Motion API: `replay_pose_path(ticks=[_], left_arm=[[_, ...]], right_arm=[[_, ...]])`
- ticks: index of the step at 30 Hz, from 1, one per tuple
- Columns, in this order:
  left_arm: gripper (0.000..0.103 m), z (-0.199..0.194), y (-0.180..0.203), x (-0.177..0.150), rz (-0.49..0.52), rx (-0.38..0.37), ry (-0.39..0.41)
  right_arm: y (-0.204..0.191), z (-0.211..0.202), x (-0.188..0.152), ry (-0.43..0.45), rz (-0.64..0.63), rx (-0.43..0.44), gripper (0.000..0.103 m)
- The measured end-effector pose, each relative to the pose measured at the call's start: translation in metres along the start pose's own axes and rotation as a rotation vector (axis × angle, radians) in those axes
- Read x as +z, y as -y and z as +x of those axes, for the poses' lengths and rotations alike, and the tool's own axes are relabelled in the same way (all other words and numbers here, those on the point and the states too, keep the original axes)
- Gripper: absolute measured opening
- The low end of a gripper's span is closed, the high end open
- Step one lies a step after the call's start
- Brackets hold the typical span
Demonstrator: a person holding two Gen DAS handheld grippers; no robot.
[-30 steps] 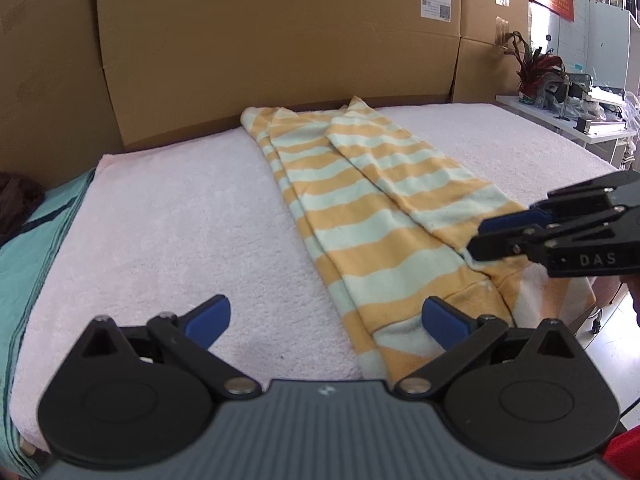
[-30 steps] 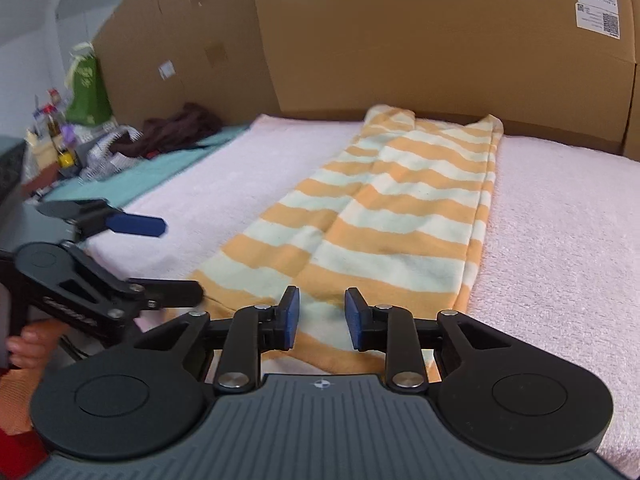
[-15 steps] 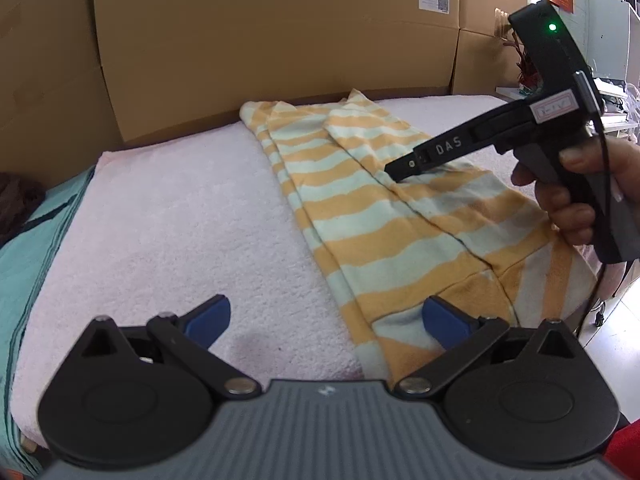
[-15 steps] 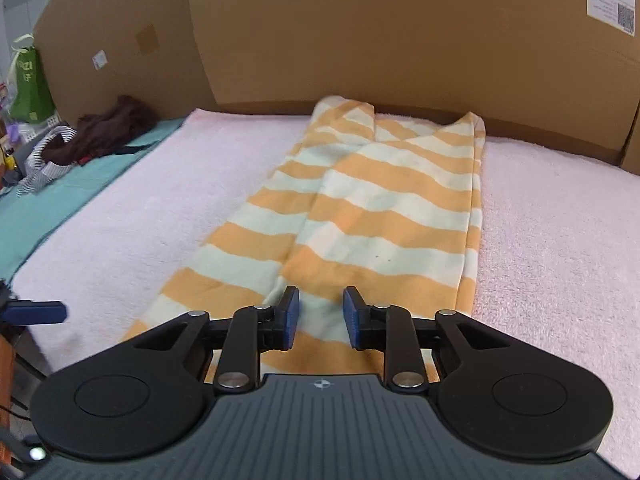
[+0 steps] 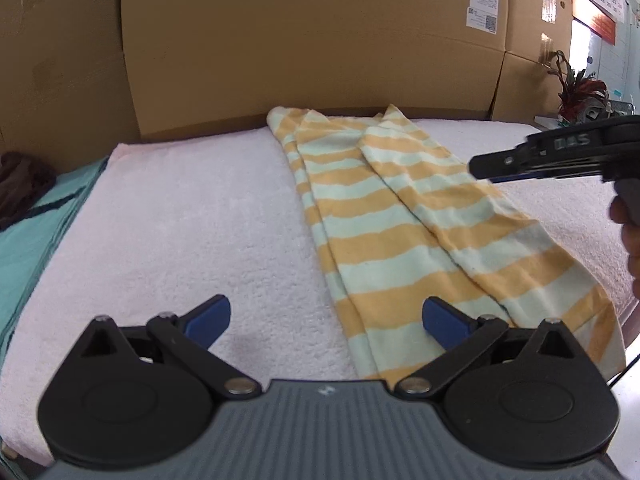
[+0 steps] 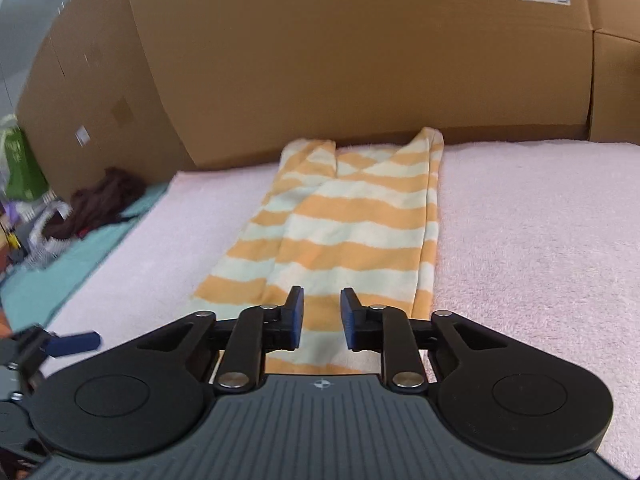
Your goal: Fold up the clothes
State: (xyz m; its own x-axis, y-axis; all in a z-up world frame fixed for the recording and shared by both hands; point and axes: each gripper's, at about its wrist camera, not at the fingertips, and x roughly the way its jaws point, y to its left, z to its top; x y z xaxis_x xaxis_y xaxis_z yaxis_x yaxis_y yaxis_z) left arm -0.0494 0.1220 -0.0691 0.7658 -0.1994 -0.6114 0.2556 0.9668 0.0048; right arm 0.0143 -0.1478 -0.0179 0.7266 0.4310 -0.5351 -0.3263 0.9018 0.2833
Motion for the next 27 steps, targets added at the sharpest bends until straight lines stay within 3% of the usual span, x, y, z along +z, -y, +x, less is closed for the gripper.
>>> replay_pose_path(ticks=[2, 4, 7, 11, 15, 18, 23, 27], left_arm=[[0.102, 0.000, -0.007, -0.003, -0.034, -0.063, -0.026], [0.101, -0.005, -0.012, -0.007, -0.050, -0.113, -0.039], [0.096, -0.014, -0.014, -0.012, -0.048, -0.181, -0.063], [0.097, -0.023, -0.010, -0.016, -0.017, -0.259, -0.098], [0.100, -0.029, 0.006, -0.025, 0.081, -0.265, -0.114], [0.100, -0.031, 0.009, -0.028, 0.098, -0.256, -0.101], [0.102, -0.031, 0.003, -0.027, 0.025, -0.313, -0.089], [0.101, -0.037, 0.004, -0.030, 0.026, -0.321, -0.090]], right_arm=[[0.010, -0.021, 0.000, 0.033, 0.037, 0.010, 0.030], [0.024, -0.041, -0.010, 0.014, 0.044, 0.011, 0.033], [0.041, -0.066, -0.032, -0.086, 0.084, 0.086, 0.033], [0.044, -0.090, -0.056, -0.142, 0.080, 0.139, 0.033], [0.034, -0.094, -0.068, -0.180, 0.025, 0.173, 0.033], [0.030, -0.093, -0.073, -0.191, 0.011, 0.209, 0.034], [0.028, -0.091, -0.077, -0.192, 0.006, 0.252, 0.047], [0.028, -0.097, -0.081, -0.212, -0.019, 0.236, 0.047]])
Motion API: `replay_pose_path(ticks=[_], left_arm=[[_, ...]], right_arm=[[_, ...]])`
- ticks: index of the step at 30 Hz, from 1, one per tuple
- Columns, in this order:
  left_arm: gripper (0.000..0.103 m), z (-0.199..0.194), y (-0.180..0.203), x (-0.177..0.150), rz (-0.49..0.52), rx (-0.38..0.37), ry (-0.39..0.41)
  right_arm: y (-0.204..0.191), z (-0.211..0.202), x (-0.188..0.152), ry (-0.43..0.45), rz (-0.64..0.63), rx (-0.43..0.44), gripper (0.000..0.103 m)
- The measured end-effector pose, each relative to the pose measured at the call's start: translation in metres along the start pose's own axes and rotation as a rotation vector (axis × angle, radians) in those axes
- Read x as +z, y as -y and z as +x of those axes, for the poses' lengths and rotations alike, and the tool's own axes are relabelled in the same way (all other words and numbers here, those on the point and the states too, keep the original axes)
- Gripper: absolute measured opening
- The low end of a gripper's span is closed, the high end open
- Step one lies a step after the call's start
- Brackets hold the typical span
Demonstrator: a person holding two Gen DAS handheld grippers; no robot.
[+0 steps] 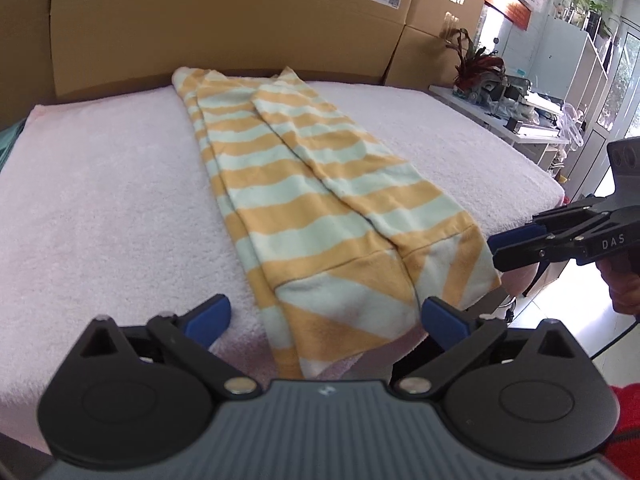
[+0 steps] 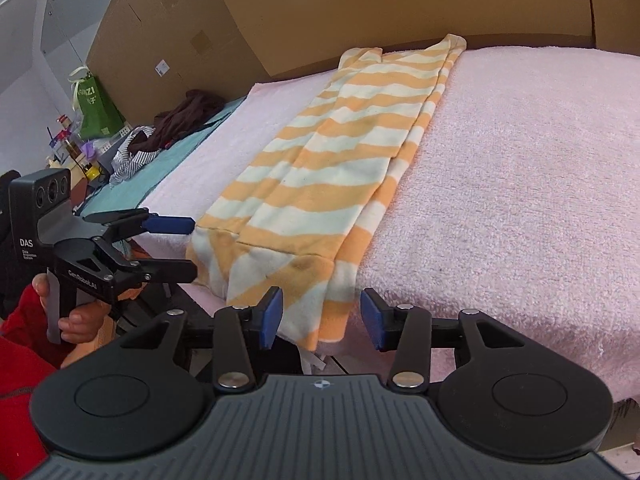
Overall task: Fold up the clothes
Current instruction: 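Lower both open grippers onto the shirt hem corners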
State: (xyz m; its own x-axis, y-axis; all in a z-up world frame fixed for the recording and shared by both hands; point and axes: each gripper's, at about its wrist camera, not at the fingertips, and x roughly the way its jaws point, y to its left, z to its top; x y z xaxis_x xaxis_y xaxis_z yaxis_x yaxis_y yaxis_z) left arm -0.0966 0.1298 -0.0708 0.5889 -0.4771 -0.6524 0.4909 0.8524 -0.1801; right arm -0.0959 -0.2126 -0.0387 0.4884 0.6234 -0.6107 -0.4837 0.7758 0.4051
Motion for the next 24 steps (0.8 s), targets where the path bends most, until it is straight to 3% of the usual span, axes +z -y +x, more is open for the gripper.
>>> replay_pose_path(ticks=[20, 23, 24], left_arm=[[0.098, 0.000, -0.007, -0.002, -0.023, -0.052, 0.046], [0.095, -0.004, -0.002, -0.006, 0.000, -0.059, 0.038], [0.092, -0.008, -0.002, -0.009, -0.004, -0.073, 0.034]], right_arm=[[0.009, 0.028, -0.008, 0.006, 0.097, 0.124, 0.043], [0.007, 0.029, -0.008, 0.010, 0.096, 0.135, 0.022], [0.006, 0.026, -0.007, 0.021, 0.087, 0.143, 0.020]])
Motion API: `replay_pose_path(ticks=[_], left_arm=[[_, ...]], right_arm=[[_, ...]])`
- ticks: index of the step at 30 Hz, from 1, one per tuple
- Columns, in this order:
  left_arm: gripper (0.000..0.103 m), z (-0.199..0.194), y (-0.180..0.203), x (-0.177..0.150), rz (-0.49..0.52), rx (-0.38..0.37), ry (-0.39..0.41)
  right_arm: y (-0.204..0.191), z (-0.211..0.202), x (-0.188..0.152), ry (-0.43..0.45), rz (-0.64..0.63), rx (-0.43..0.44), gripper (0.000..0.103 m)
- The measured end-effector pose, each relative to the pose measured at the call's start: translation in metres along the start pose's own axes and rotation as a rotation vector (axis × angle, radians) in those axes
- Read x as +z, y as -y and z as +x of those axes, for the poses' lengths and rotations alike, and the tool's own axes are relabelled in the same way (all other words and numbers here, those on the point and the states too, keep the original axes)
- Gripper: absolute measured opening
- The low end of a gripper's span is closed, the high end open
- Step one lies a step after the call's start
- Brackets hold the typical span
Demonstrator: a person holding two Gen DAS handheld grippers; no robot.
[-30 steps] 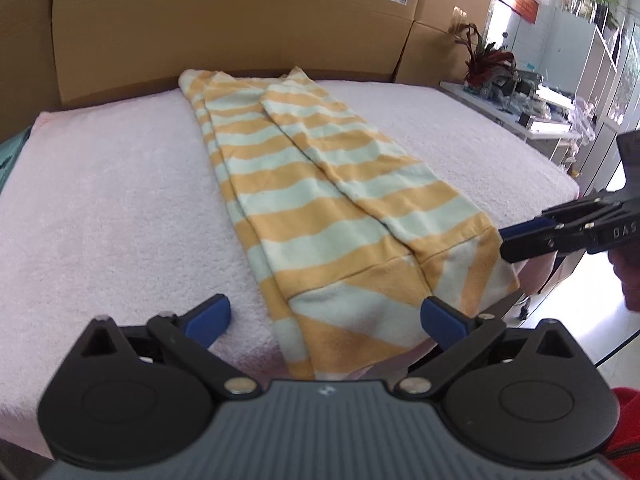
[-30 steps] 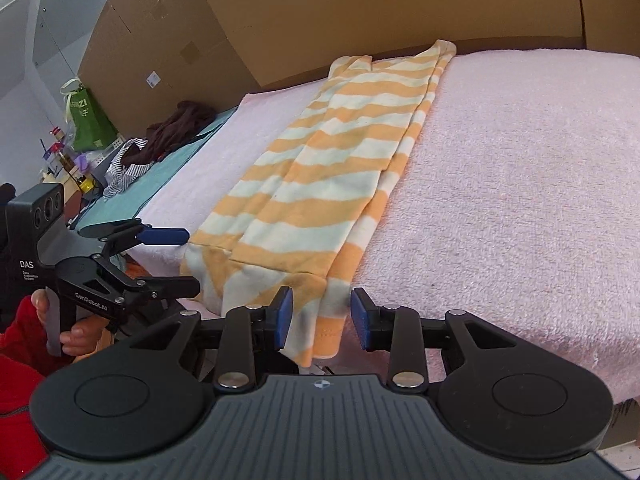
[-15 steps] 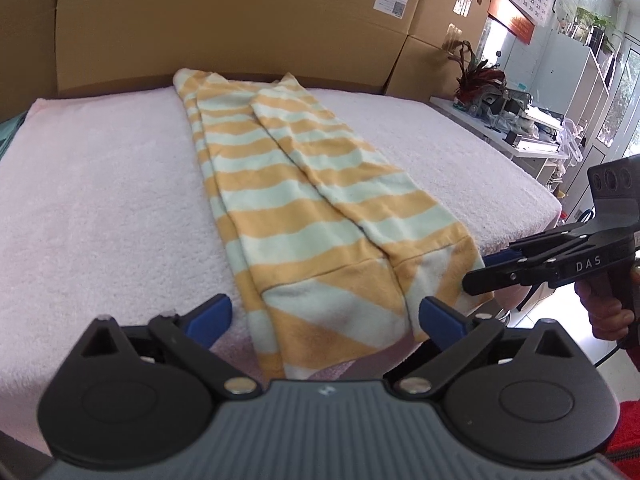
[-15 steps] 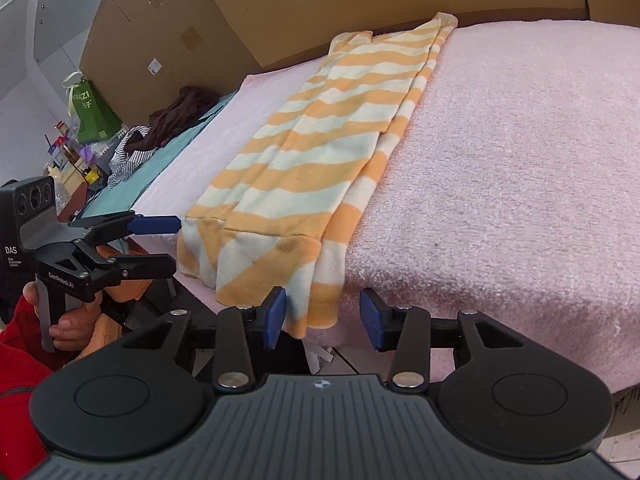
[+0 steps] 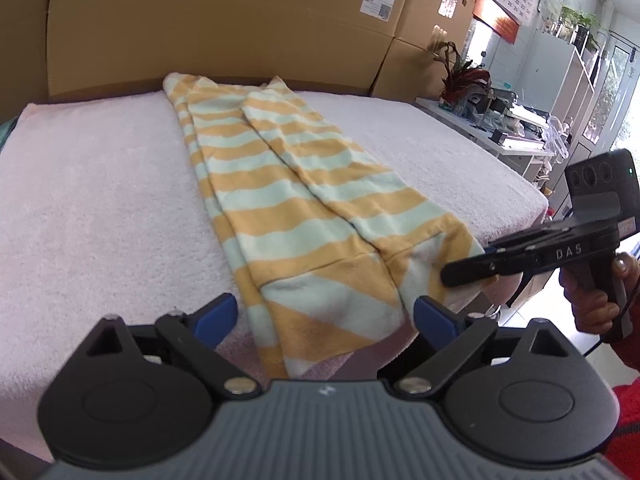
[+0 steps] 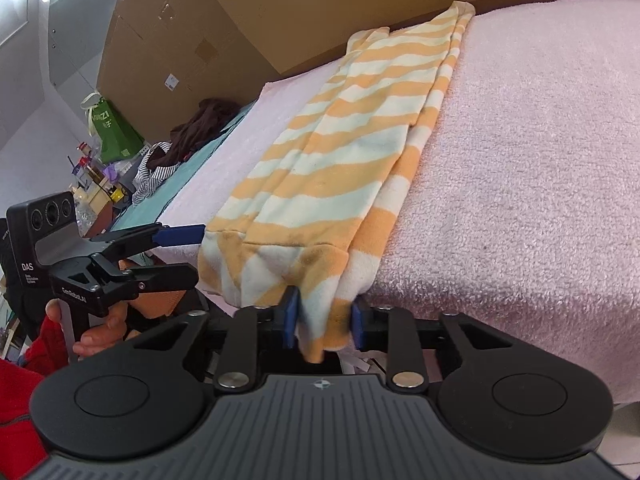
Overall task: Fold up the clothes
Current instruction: 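Lower both open grippers onto the shirt hem corners, then close both grippers on the hem corners of the striped shirt, then lift the hem corners with both grippers and fold toward the collar end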
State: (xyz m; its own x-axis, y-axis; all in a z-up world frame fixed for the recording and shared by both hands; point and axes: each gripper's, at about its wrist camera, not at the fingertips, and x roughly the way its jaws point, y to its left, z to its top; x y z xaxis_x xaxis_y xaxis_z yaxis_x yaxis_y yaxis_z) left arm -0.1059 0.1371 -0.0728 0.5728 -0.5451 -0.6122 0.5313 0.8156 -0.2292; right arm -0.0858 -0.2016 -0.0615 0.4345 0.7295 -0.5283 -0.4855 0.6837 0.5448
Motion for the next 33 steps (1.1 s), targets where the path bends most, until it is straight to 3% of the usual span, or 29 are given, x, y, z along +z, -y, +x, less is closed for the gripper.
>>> replay_pose_path(ticks=[5, 15, 17, 19, 23, 25, 28, 33], left_arm=[[0.092, -0.010, -0.006, -0.014, -0.087, -0.067, -0.022], [0.091, 0.014, -0.030, -0.024, -0.249, -0.126, 0.022], [0.084, 0.019, -0.035, -0.026, -0.281, -0.137, 0.031], [0.054, 0.025, -0.045, -0.028, -0.332, -0.160, 0.016], [0.032, 0.024, -0.054, -0.031, -0.392, -0.215, 0.005], [0.013, 0.017, -0.048, -0.032, -0.371, -0.205, 0.006], [0.006, 0.007, -0.038, -0.031, -0.336, -0.176, 0.020], [0.005, -0.003, -0.032, -0.020, -0.288, -0.145, 0.081]], right_arm=[[-0.007, -0.015, 0.005, 0.031, -0.032, 0.013, 0.020], [-0.007, -0.013, 0.006, 0.037, -0.013, 0.016, 0.020], [-0.007, -0.013, 0.006, 0.039, -0.009, 0.016, 0.020], [-0.006, -0.014, 0.006, 0.040, -0.004, 0.012, 0.021], [-0.005, -0.016, 0.005, 0.045, -0.001, 0.000, 0.021], [-0.006, -0.017, 0.005, 0.044, -0.004, -0.002, 0.021], [-0.008, -0.018, 0.005, 0.044, -0.012, 0.001, 0.020], [-0.006, -0.018, 0.007, 0.064, 0.009, 0.003, 0.018]])
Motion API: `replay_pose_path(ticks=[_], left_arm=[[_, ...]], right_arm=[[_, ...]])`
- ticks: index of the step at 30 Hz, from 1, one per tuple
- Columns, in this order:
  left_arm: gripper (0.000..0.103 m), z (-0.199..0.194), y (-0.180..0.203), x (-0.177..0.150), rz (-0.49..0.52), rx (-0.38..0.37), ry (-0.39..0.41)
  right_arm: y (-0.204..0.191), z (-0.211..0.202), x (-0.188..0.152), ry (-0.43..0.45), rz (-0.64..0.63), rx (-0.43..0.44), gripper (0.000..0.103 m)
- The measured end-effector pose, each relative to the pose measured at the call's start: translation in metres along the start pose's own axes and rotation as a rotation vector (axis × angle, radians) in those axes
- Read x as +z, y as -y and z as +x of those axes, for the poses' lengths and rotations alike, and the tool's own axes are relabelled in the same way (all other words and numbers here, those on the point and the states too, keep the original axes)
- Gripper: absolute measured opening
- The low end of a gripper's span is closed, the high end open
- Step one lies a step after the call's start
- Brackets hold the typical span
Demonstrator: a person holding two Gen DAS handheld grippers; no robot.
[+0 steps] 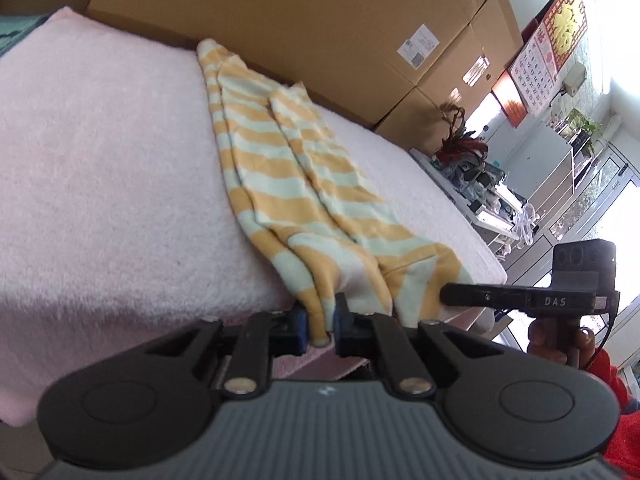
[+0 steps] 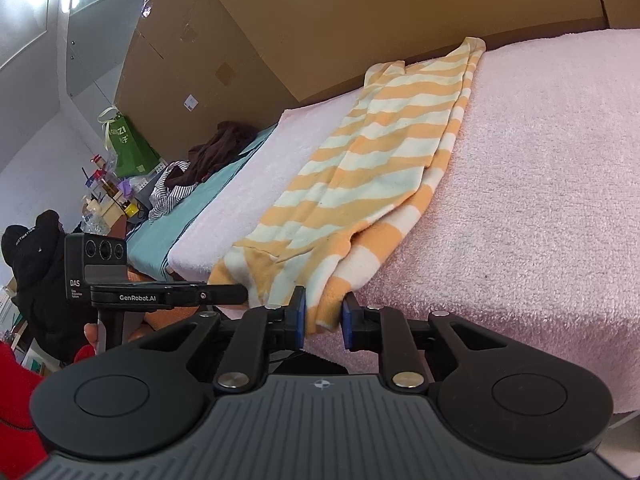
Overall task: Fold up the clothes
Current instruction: 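Lift the hem corners with both grippers and fold toward the collar end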
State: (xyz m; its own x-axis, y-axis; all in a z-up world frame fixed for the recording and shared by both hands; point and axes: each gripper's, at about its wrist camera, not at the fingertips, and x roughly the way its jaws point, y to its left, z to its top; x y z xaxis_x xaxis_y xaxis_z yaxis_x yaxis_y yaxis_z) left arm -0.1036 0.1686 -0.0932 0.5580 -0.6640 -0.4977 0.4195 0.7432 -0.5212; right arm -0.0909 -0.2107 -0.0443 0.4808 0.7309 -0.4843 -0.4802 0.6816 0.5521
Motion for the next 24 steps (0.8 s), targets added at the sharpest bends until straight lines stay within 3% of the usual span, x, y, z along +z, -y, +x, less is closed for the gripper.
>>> replay_pose_path(ticks=[5, 17, 24], left_arm=[[0.004, -0.009, 0.011, 0.009, 0.053, 0.019, 0.062], [0.003, -0.029, 0.022, -0.007, 0.104, 0.050, 0.070], [0.003, -0.031, 0.029, 0.001, 0.124, 0.015, 0.099]], right_arm=[[-0.001, -0.007, -0.002, 0.034, 0.014, 0.018, 0.016], [0.000, -0.018, -0.019, 0.033, 0.111, 0.049, 0.014], [-0.002, -0.016, -0.016, 0.036, 0.127, 0.081, 0.014]])
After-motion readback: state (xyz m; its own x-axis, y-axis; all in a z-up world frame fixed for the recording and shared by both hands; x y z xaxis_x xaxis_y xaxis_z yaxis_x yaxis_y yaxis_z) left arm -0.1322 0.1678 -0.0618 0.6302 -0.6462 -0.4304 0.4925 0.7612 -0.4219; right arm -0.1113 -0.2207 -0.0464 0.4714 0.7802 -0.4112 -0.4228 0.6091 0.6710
